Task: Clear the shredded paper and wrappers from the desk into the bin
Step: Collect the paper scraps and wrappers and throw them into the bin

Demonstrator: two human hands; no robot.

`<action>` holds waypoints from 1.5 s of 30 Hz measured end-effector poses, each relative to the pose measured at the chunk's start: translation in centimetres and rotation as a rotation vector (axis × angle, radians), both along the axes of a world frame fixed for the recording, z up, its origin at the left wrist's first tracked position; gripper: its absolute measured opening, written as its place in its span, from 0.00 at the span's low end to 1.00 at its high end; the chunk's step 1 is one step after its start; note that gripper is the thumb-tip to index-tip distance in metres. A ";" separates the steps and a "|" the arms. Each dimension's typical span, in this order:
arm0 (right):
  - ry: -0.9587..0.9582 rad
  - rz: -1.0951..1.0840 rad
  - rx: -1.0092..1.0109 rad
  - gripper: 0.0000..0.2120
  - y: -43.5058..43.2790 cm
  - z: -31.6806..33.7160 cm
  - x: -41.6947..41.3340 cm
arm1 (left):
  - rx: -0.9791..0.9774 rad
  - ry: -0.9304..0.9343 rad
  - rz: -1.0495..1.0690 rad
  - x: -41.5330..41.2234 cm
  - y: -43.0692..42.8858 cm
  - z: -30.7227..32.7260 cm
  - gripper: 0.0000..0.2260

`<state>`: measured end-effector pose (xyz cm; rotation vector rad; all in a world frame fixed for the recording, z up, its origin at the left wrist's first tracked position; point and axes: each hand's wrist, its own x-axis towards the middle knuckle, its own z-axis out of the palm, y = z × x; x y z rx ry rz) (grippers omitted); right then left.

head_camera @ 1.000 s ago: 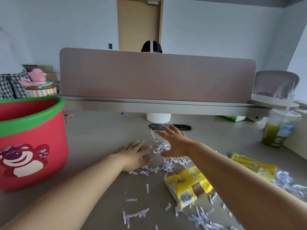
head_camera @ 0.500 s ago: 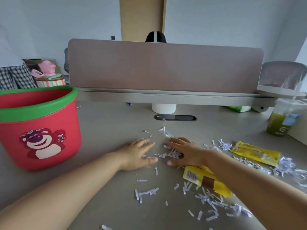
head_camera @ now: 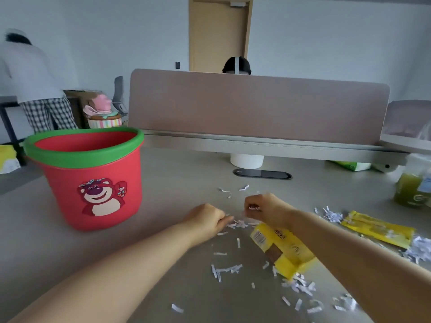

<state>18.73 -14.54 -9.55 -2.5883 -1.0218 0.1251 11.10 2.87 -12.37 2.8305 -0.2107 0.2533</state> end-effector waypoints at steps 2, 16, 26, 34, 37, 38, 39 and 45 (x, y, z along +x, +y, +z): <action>-0.017 0.041 0.093 0.09 1.0 2.2 -0.3 | -0.097 -0.074 0.066 -0.9 0.5 1.6 0.22; -0.204 0.246 0.649 0.13 14.7 13.4 -6.7 | -0.051 -0.733 0.293 -8.5 12.5 17.5 0.21; -0.260 0.280 0.743 0.12 19.6 13.5 -7.2 | -0.253 -0.086 0.441 -7.4 19.8 16.5 0.19; -0.237 0.292 0.809 0.15 21.4 14.0 -7.9 | -0.263 -0.348 0.340 -8.3 20.4 16.5 0.09; -0.220 0.296 0.824 0.15 21.5 13.9 -7.9 | -0.284 -0.323 0.331 -8.1 19.9 16.9 0.16; -0.218 0.296 0.825 0.15 21.4 13.8 -7.8 | -0.298 -0.276 0.332 -8.1 19.9 16.9 0.18; -0.217 0.296 0.825 0.15 21.4 13.8 -7.8 | -0.297 -0.236 0.339 -8.0 20.0 17.0 0.20; -0.215 0.290 0.812 0.13 21.7 13.9 -7.8 | -0.281 -0.175 0.336 -9.8 20.8 16.7 0.14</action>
